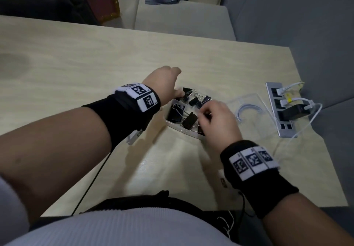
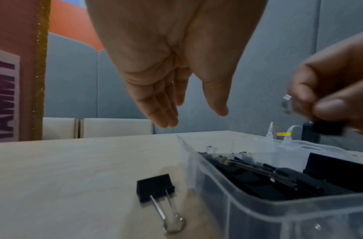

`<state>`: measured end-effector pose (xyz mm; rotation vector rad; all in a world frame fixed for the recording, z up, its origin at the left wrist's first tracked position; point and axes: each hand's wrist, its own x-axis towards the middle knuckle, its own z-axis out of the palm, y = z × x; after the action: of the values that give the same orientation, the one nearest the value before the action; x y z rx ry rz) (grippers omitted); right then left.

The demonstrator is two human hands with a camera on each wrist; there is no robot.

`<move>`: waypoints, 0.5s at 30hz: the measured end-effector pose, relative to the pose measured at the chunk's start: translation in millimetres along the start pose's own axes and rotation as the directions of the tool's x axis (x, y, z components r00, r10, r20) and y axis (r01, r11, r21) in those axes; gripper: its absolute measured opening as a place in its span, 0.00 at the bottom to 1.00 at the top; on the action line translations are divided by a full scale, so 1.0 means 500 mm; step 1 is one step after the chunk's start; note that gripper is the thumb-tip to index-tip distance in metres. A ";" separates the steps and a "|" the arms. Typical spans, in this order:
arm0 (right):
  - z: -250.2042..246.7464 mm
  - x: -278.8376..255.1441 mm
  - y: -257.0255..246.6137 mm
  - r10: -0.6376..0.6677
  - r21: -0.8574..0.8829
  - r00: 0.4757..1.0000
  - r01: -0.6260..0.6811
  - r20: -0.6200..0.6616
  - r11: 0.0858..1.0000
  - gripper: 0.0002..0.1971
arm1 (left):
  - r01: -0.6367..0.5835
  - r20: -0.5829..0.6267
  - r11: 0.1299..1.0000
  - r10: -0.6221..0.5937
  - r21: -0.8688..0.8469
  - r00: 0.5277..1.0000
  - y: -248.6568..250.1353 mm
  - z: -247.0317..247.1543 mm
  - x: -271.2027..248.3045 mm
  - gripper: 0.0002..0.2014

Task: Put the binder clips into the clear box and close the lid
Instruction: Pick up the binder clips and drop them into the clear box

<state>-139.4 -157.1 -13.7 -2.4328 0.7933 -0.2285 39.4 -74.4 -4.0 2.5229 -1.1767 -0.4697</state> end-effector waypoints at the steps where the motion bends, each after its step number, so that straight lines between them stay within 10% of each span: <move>1: -0.011 0.015 0.006 0.064 0.017 0.997 -0.064 -0.042 0.998 0.06 | 0.013 -0.007 1.000 -0.013 -0.002 1.000 -0.008 0.002 -0.001 0.31; 15: -0.036 0.007 0.113 0.337 -0.233 0.928 -0.367 -0.156 0.901 0.15 | -0.009 0.218 0.931 -0.076 0.365 0.973 -0.122 0.055 -0.048 0.11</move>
<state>-170.3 -205.0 -30.9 -2.4707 1.3736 -0.1270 54.4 -22.7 -50.1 2.8679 -1.4206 -0.6146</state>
